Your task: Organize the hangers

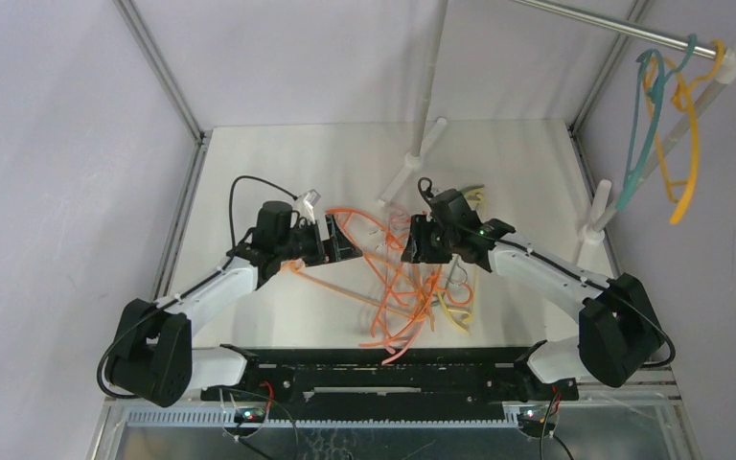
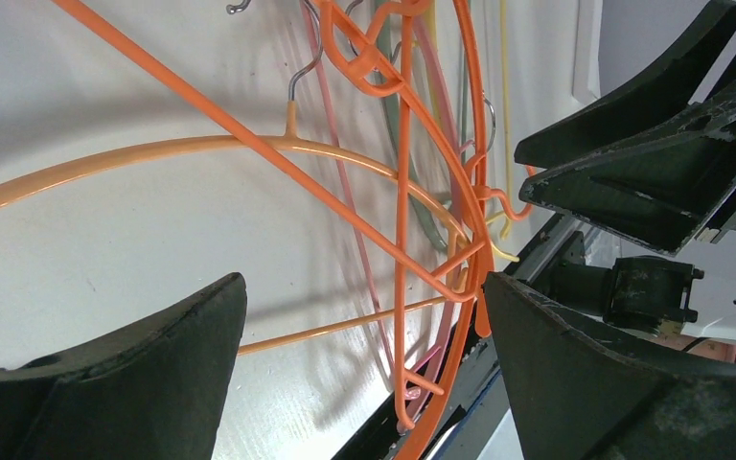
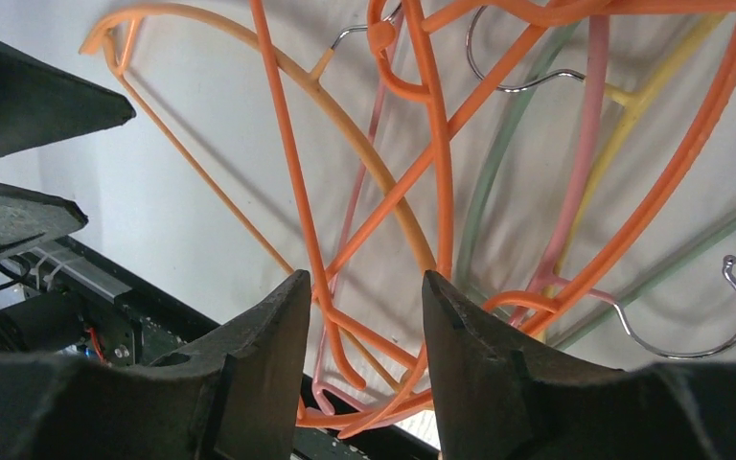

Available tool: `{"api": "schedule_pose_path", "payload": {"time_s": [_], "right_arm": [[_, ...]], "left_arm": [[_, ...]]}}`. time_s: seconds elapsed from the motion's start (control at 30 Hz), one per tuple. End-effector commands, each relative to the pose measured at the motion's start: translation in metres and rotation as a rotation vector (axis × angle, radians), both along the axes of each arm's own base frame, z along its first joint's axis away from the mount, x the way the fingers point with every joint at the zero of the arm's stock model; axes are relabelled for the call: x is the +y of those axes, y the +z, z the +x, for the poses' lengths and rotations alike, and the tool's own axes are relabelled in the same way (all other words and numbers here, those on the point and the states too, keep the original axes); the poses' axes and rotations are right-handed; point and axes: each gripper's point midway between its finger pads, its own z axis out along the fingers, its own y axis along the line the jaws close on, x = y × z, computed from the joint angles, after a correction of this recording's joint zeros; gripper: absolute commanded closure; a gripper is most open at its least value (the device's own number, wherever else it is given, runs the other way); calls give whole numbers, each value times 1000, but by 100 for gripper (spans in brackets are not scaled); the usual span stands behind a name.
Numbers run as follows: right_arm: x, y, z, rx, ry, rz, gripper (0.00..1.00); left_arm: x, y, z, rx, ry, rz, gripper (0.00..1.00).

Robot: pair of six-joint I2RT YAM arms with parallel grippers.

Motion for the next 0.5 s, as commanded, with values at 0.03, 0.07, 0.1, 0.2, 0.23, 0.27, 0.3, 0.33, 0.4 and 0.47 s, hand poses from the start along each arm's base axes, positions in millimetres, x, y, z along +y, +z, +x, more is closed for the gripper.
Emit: {"api": "schedule_pose_path", "payload": {"time_s": [0.03, 0.07, 0.1, 0.2, 0.23, 0.27, 0.3, 0.33, 0.4, 0.47], "right_arm": [[0, 0, 1, -22, 34, 26, 46], [-2, -5, -1, -12, 37, 24, 46], [-2, -9, -4, -3, 41, 21, 46], [-3, -24, -12, 26, 58, -1, 46], [-4, -29, -14, 33, 60, -8, 46], [-5, -34, -16, 40, 59, -14, 46], [-5, -38, -18, 47, 60, -15, 46], [-5, -41, -19, 53, 62, -14, 46], [-3, -47, -20, 64, 70, -12, 47], [-1, -49, -20, 70, 81, -5, 47]], "left_arm": [[0, 11, 3, -64, -3, -4, 3], [-1, 11, 4, -61, -5, -5, 3], [-1, 10, 4, -59, -4, -3, 3], [-1, 7, 5, -50, -6, 1, 3], [-2, 6, 6, -45, -6, 1, 3], [-2, 5, 6, -40, -6, 2, 3], [-2, 4, 7, -38, -6, 3, 3], [-3, 3, 7, -33, -7, 2, 3], [-3, 1, 7, -29, -5, 3, 3], [-3, -1, 8, -23, -3, 4, 3]]}}
